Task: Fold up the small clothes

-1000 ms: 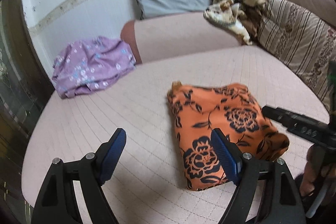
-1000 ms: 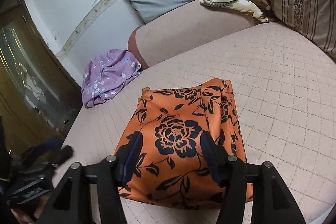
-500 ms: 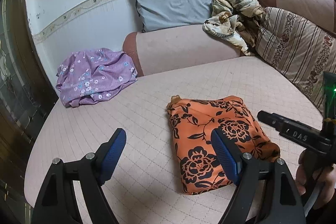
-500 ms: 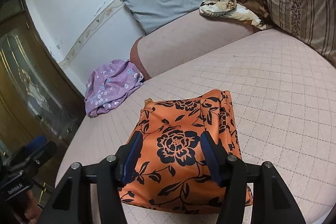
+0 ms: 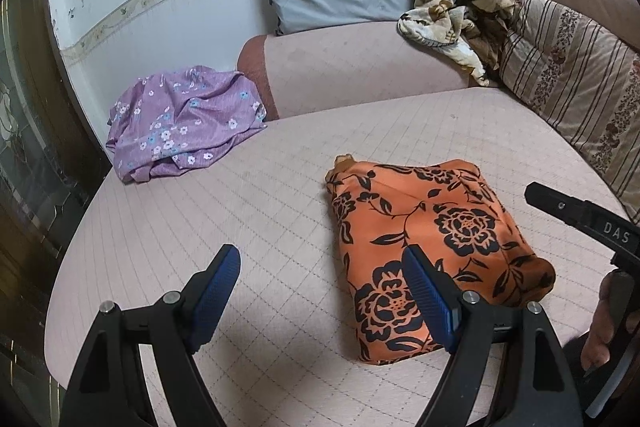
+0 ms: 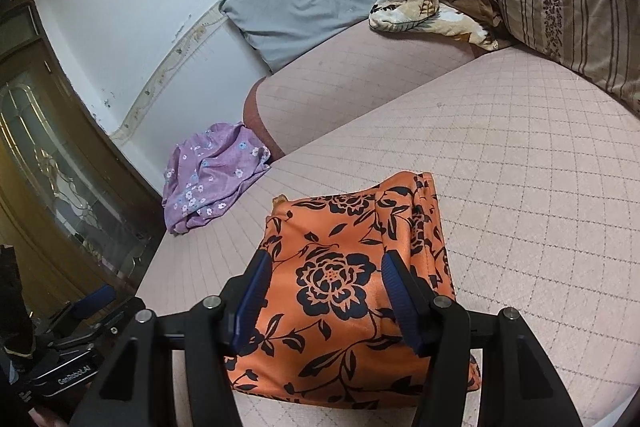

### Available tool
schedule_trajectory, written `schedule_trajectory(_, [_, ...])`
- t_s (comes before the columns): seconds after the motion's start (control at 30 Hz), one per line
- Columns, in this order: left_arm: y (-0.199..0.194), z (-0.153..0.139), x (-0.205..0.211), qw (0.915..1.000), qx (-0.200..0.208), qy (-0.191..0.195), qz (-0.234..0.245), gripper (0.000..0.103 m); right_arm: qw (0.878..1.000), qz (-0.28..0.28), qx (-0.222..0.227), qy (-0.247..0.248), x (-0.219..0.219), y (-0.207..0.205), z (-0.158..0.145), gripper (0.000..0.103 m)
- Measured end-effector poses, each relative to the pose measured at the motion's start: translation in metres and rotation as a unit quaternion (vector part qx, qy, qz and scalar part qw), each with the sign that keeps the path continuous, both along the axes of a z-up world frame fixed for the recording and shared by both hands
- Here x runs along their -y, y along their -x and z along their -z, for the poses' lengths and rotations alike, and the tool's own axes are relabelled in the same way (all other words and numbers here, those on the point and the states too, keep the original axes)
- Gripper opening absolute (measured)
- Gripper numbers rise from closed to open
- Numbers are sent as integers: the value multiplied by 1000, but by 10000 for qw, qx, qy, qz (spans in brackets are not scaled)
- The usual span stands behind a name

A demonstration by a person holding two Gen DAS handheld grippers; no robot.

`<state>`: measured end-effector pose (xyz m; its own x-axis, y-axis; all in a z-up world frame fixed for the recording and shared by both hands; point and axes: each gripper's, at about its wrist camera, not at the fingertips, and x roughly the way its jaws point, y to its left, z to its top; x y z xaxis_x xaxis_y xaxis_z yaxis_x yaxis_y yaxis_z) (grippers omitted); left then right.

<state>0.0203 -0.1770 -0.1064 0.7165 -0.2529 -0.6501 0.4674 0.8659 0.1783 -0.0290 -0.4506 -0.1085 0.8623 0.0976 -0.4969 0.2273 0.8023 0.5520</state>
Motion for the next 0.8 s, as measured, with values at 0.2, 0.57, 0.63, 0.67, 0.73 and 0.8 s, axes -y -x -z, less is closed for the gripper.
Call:
schedule_trajectory(0.2, [-9,10,0,9999,-109,-56,-32,83,10000,-6,-51,-22,0,-3,2,61])
schedule_trajectory(0.57, [-22,20,3,9996,-232,-117,-70,83,9994,154,-126,-288,20,-9,12,61])
schedule_trajectory(0.63, [-23,22,4,9996,-243,-131,-66,83,9992,192,-140,-314,22,-10,13,61])
schedule_trajectory(0.67, [-23,22,4,9996,-243,-151,-78,83,9991,204,-149,-333,23,-10,13,61])
schedule_trajectory(0.73, [-24,23,5,9995,-249,-172,-69,83,9989,223,-156,-375,25,-10,14,61])
schedule_trajectory(0.8, [-25,24,6,9995,-257,-186,-66,83,9988,235,-155,-396,26,-10,14,61])
